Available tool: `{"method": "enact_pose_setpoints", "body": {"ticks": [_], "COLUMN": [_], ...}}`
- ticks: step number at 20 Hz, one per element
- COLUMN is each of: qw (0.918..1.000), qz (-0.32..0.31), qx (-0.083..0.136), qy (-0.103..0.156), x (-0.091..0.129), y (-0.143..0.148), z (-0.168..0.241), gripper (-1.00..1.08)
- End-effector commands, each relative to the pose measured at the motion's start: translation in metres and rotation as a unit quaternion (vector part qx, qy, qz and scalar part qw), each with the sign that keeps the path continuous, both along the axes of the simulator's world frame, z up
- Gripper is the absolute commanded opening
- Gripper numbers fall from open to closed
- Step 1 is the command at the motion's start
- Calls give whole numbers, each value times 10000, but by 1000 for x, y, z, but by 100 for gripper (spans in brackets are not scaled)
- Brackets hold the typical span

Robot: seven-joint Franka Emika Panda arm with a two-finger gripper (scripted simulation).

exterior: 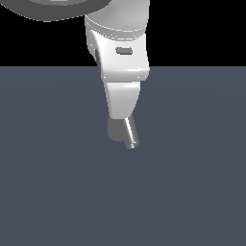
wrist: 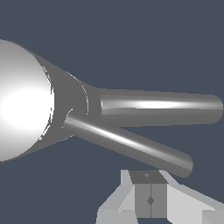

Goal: Turn on the faucet by rotating a designated handle.

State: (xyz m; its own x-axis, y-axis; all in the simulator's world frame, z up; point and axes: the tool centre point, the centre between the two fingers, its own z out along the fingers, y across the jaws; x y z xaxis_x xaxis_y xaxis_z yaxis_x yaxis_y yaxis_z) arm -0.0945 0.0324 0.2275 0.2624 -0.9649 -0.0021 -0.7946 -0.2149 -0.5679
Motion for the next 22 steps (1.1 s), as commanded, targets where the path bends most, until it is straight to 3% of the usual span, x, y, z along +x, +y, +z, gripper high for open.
{"method": "enact_pose_setpoints", "body": {"ticks": [1,15,16,17,22], "qw": [10000,9999,9999,9999,10000], "qz": [-48,-107,-107,119,86], "qx": [-5,-14,-14,3,0], "qy": [10,47,47,2,9], "x": [1,8,8,10,17], "y": [-12,-77,-77,-53,-63], "z": [-2,-9,-9,-4,0], "gripper": [-100,-100,-100,-100,-100]}}
